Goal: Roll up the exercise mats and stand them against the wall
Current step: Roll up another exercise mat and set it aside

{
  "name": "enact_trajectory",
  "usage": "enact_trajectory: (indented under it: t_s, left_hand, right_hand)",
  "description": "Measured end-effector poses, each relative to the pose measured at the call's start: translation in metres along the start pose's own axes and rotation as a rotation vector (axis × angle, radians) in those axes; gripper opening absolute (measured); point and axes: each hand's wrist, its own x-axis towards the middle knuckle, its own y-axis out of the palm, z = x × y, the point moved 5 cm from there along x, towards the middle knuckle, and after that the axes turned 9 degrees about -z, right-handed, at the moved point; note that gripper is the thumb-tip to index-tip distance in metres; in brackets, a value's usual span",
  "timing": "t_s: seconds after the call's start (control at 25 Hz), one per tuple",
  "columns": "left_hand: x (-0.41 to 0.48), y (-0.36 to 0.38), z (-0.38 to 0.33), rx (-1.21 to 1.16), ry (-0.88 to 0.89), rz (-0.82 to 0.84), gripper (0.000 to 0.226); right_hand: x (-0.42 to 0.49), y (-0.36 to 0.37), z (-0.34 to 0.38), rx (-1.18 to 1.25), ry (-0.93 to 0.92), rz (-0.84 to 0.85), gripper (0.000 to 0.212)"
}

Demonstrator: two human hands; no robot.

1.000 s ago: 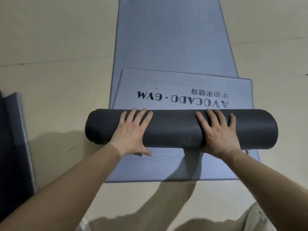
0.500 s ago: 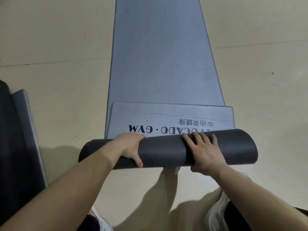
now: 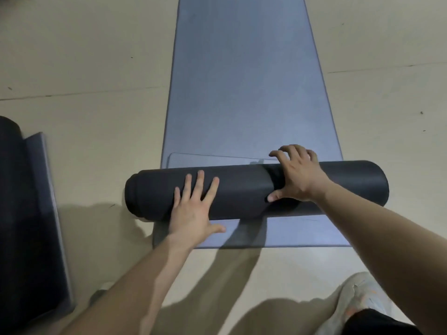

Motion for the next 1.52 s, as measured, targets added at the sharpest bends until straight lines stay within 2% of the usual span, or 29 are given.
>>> enact_trajectory:
  t_s: [0.16,0.28,0.36,0.44,0.48,0.52,0.56,0.6,0.64,0.72,0.76,0.84,0.92,1.08,1.24,1.32,1.52]
  left_hand:
    - [0.077,-0.007,0.024,0.012,0.029,-0.003,0.134]
    - [0.08,-0.012,0.036,-0.022,0.098,-0.035,0.122]
    - [0.057,-0.015,0.055,-0.123,-0.094,-0.202,0.111]
    - [0.025,-0.016,0.077,-0.321,-0.464,-0.408,0.099]
    - [0.011,-0.004,0.088,-0.468,-0.662,-0.412,0.095]
    - [0.0,0.012,0.094,-0.664,-0.816,-0.322,0.097]
    - [-0.011,0.027,0.093,-0.905,-0.899,-0.205,0.106]
    - [-0.019,0.044,0.091,-1.135,-0.949,-0.126,0.112]
    - [-0.03,0.053,0.094,-1.305,-1.006,-0.081,0.107]
    - [-0.039,0.051,0.113,-1.527,-1.095,-0.117,0.089]
    - [-0.04,0.048,0.132,-1.577,-1.099,-0.164,0.09]
    - [-0.043,0.041,0.164,-1.569,-1.079,-0.196,0.104]
    - [-0.048,0.033,0.197,-1.53,-1.066,-0.271,0.114]
    - [-0.061,0.016,0.291,-1.401,-1.048,-0.425,0.087]
    - [-0.095,0.023,0.38,-1.146,-1.126,-0.447,0.082]
    - [-0.115,0.025,0.399,-0.96,-1.204,-0.49,0.063]
    - [-0.128,-0.009,0.379,-0.504,-1.17,-0.41,0.046]
  right_hand:
    - [0.005,0.01,-0.039,-0.224,-0.059,0.028,0.147]
    - [0.026,-0.003,-0.039,-0.181,-0.036,0.088,0.14]
    - [0.023,-0.006,-0.02,-0.104,0.005,0.153,0.138]
    - [0.009,0.004,0.016,0.035,0.078,0.207,0.132]
    - [0.002,0.012,0.043,0.106,0.115,0.216,0.127]
    - [-0.001,0.019,0.076,0.165,0.142,0.205,0.122]
    - [-0.002,0.024,0.11,0.199,0.153,0.183,0.12]
    - [-0.002,0.029,0.143,0.208,0.134,0.168,0.119]
    - [-0.002,0.033,0.174,0.201,0.086,0.169,0.118]
    - [0.001,0.037,0.215,0.209,-0.005,0.204,0.109]
    - [0.003,0.04,0.231,0.261,-0.031,0.25,0.103]
    - [0.007,0.045,0.259,0.419,-0.017,0.336,0.097]
    - [0.017,0.046,0.294,0.55,0.004,0.338,0.095]
    - [0.041,0.051,0.398,0.749,-0.027,0.292,0.095]
    - [0.055,0.062,0.495,0.743,-0.096,0.24,0.091]
    - [0.058,0.063,0.525,0.68,-0.161,0.234,0.087]
    - [0.053,0.053,0.526,0.644,-0.248,0.3,0.08]
